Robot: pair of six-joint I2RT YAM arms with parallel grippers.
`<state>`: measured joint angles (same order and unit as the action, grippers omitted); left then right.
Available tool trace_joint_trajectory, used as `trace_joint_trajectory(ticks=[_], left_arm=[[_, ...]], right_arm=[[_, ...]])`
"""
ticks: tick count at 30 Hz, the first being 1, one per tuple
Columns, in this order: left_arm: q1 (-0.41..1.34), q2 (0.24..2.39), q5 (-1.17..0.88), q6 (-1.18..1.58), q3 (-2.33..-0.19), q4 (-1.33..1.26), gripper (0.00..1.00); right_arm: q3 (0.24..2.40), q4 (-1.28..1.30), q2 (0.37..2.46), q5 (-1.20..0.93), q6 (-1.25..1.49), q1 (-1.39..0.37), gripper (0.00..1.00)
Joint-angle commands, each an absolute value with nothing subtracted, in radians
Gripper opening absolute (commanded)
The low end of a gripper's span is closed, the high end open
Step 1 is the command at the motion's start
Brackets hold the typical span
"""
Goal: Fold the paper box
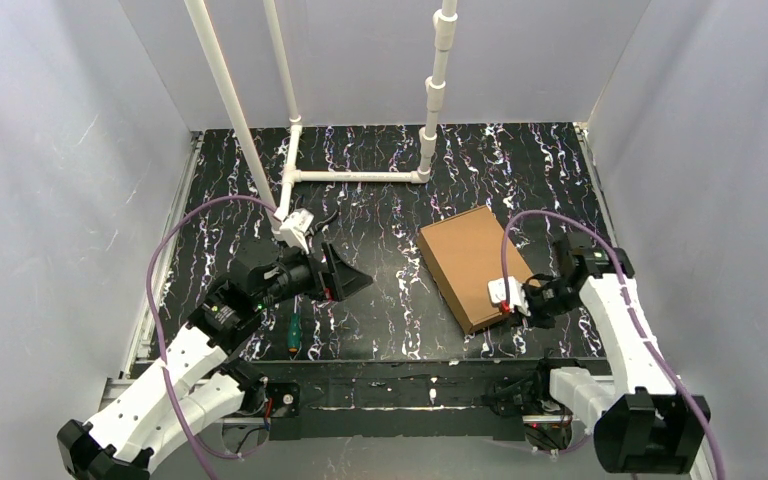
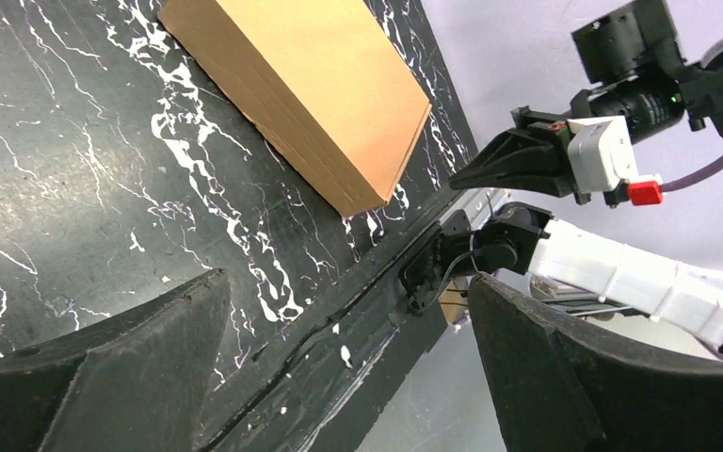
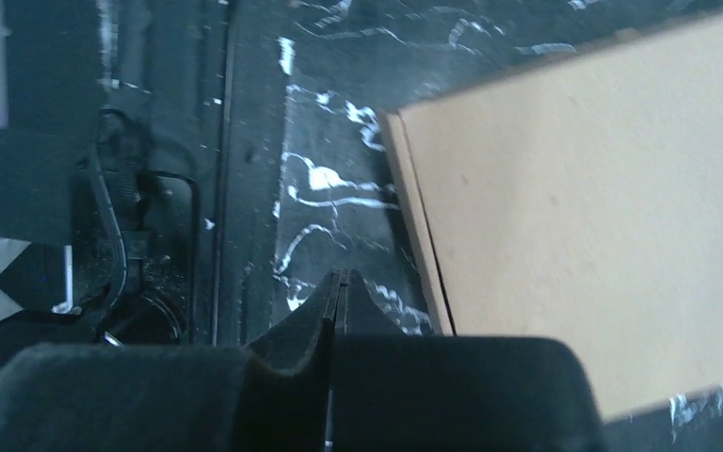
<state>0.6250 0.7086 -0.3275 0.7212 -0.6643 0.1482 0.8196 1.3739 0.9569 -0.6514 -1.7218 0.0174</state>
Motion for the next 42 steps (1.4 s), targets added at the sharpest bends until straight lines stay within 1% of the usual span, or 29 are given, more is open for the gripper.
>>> trace_joint_trajectory(ticks=[1,5,8,11,14,16,20,22,24,28,30,31,32,33,34,35,36,38,40,42], left_arm=[[0.621,0.691,-0.371,0.727,-0.676,0.176,0.97],[0.621,0.663,-0.363,0.737,-0.654,0.191,0.97],[0.621,0.655,-0.364,0.745,-0.643,0.193,0.97],[0.62,0.658,-0.366,0.751,-0.628,0.185,0.97],[0.62,0.67,-0.376,0.755,-0.616,0.157,0.97],[0.619,0.681,-0.39,0.751,-0.614,0.144,0.97],[0.62,0.701,-0.394,0.744,-0.628,0.14,0.98],[0.62,0.707,-0.389,0.736,-0.648,0.148,0.98],[0.62,0.718,-0.382,0.719,-0.679,0.17,0.98],[0.62,0.749,-0.347,0.657,-0.788,0.265,0.98],[0.62,0.766,-0.309,0.622,-0.851,0.332,0.98],[0.62,0.771,-0.292,0.605,-0.877,0.359,0.98],[0.619,0.778,-0.275,0.589,-0.902,0.379,0.98],[0.618,0.782,-0.259,0.568,-0.932,0.396,0.98],[0.617,0.789,-0.249,0.554,-0.954,0.411,0.98],[0.614,0.799,-0.241,0.542,-0.977,0.425,0.98],[0.61,0.808,-0.238,0.532,-1.002,0.439,0.98],[0.605,0.829,-0.233,0.521,-1.054,0.47,0.98],[0.603,0.849,-0.228,0.508,-1.109,0.512,0.98],[0.603,0.867,-0.217,0.486,-1.164,0.556,0.98]], right_arm=[[0.817,1.422,1.021,-0.649,-1.795,-0.107,0.01],[0.784,1.415,1.06,-0.585,-1.839,-0.182,0.01],[0.761,1.345,1.112,-0.529,-1.774,-0.242,0.01],[0.727,1.139,1.138,-0.471,-1.577,-0.314,0.01],[0.7,0.808,1.127,-0.369,-1.268,-0.409,0.01],[0.718,0.637,1.155,-0.32,-1.137,-0.437,0.01],[0.773,0.467,1.219,-0.254,-0.933,-0.447,0.01],[0.804,0.432,1.243,-0.24,-0.852,-0.448,0.03],[0.85,0.48,1.258,-0.266,-0.808,-0.447,0.08],[0.998,0.786,1.251,-0.428,-0.857,-0.442,0.22],[1.055,0.884,1.224,-0.45,-0.832,-0.396,0.3],[1.077,0.897,1.202,-0.461,-0.792,-0.343,0.36],[1.094,0.88,1.176,-0.459,-0.71,-0.285,0.44],[1.115,0.835,1.136,-0.424,-0.603,-0.224,0.58],[1.134,0.784,1.106,-0.373,-0.502,-0.175,0.74],[1.155,0.755,1.082,-0.34,-0.425,-0.125,0.88],[1.181,0.736,1.064,-0.327,-0.377,-0.081,0.96],[1.238,0.706,1.04,-0.29,-0.266,-0.03,0.98],[1.313,0.711,1.043,-0.237,-0.201,-0.022,0.98],[1.41,0.788,1.063,-0.259,-0.244,-0.017,0.98]])
